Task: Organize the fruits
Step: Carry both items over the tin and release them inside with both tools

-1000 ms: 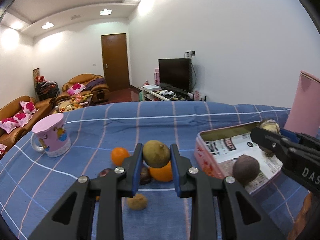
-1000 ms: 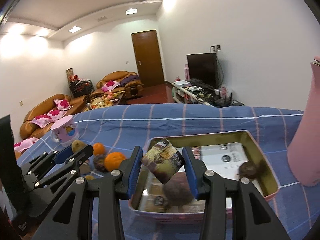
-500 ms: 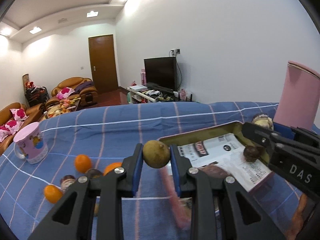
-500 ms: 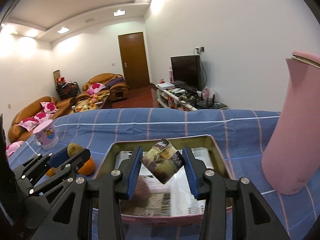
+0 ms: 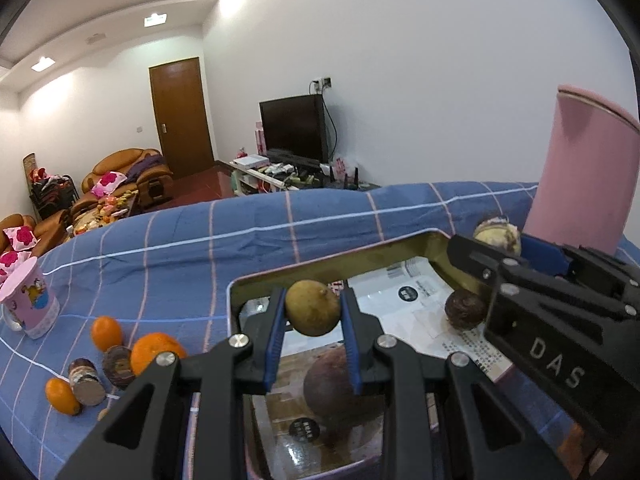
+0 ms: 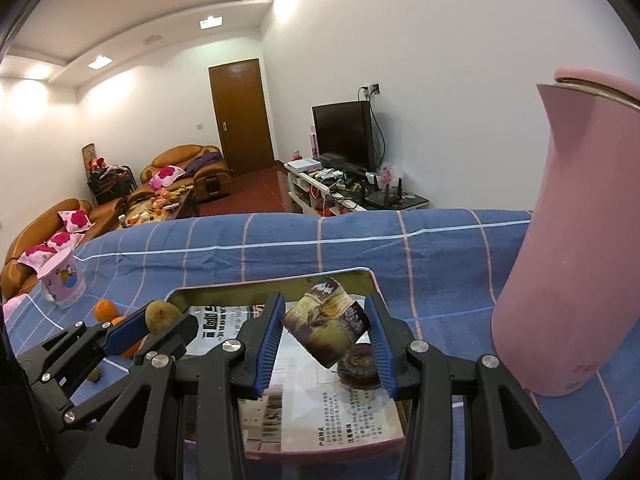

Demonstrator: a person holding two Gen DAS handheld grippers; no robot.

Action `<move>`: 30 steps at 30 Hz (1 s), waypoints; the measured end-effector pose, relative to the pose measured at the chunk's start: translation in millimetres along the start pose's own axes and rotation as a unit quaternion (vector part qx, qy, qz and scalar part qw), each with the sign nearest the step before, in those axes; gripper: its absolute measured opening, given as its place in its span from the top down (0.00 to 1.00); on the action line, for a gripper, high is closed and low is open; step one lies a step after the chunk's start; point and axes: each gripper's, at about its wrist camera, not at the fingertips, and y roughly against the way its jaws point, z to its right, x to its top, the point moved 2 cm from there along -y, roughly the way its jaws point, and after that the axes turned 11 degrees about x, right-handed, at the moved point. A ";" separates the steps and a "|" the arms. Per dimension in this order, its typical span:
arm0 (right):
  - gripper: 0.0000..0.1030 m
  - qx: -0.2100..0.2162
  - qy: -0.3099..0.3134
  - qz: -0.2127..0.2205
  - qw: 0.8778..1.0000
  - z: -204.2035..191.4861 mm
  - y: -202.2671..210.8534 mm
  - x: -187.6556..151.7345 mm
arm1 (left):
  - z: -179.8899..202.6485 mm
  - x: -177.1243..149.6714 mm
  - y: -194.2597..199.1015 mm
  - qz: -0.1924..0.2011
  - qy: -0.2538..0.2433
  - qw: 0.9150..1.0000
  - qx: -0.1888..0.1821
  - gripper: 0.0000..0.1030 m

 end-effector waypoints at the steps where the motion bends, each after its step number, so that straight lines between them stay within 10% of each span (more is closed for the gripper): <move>1: 0.57 -0.002 0.000 -0.001 1.000 0.4 -1.0 -0.2 | 0.2 0.2 -0.9 -0.003 -0.001 1.000 -0.001 0.73; 17: 0.57 0.003 -0.007 -0.053 0.999 4.4 -24.5 -8.9 | -0.2 0.4 -16.2 -0.042 -0.002 0.999 0.000 0.73; 25: 0.50 0.105 -0.088 -0.054 0.989 19.7 -25.9 -9.6 | 0.9 1.2 -16.7 -0.040 -0.002 0.999 0.000 0.73; 30: 0.45 0.097 -0.082 -0.013 0.992 17.2 -10.1 -4.0 | 1.7 0.8 -16.3 -0.039 -0.006 0.999 0.002 0.73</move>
